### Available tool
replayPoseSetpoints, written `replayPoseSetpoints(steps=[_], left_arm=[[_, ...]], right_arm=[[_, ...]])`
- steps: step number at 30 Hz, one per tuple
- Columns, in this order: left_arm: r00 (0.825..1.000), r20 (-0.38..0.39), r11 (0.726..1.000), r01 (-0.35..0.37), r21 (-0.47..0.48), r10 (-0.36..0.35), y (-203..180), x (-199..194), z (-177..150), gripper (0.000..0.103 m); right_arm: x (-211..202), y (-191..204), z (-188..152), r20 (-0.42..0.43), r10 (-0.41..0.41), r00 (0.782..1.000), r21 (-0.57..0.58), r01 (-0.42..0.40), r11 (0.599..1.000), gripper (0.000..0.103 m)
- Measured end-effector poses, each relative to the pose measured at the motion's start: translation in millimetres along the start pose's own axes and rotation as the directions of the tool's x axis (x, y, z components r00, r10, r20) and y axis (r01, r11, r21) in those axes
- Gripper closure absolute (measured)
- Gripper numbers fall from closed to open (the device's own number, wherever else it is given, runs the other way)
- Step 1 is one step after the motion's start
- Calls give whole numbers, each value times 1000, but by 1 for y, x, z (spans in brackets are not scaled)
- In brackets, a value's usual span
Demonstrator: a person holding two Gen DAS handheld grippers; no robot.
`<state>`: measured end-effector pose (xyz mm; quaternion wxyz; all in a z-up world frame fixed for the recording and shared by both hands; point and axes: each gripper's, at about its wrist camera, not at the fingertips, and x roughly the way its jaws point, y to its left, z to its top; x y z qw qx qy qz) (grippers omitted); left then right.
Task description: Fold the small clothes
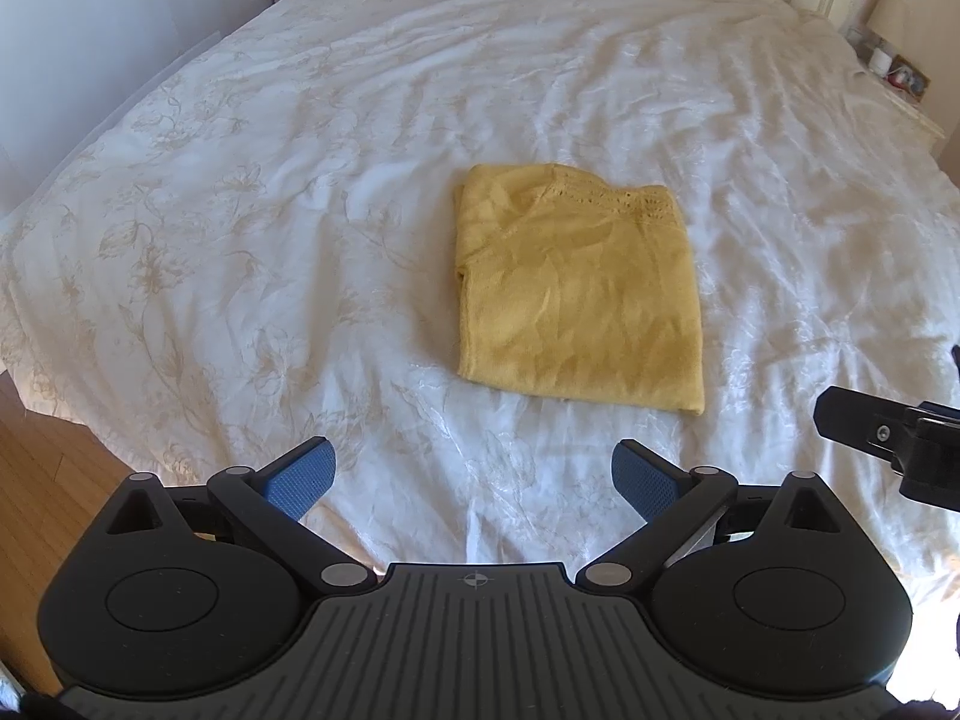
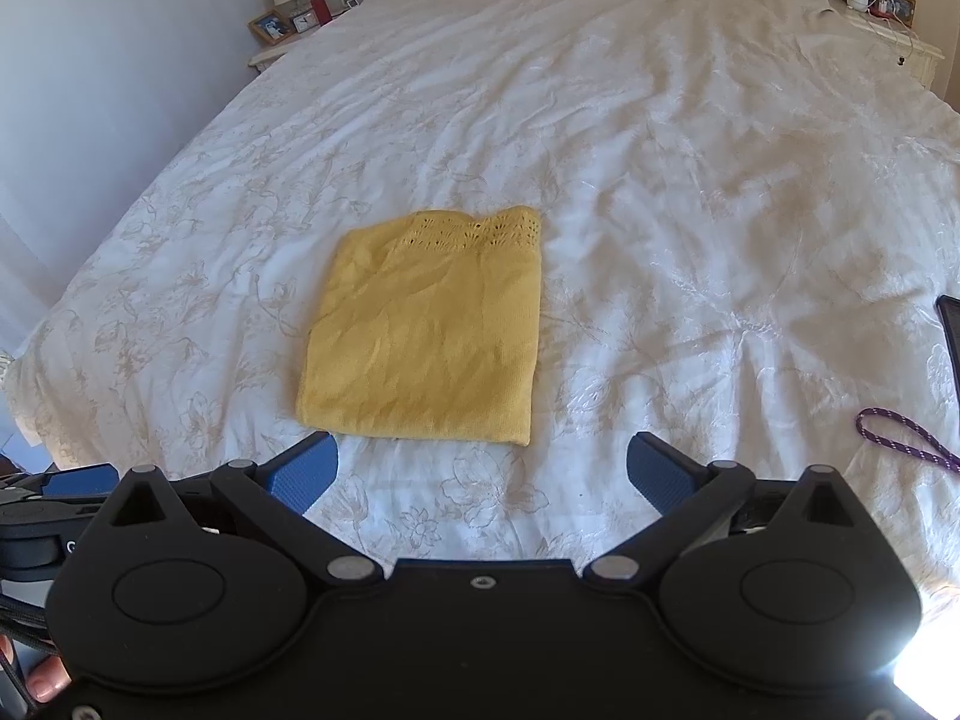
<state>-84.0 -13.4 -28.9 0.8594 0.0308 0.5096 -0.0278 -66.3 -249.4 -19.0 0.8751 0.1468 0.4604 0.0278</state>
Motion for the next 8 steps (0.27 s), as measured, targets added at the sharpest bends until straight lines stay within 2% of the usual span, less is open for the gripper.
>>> replayPoseSetpoints(steps=[8], left_arm=[[1000,-4,1000,2,11,-2,2,-1,0,3]], right_arm=[[0,-3,-3,-10,9,1000,10,-8,1000,1]])
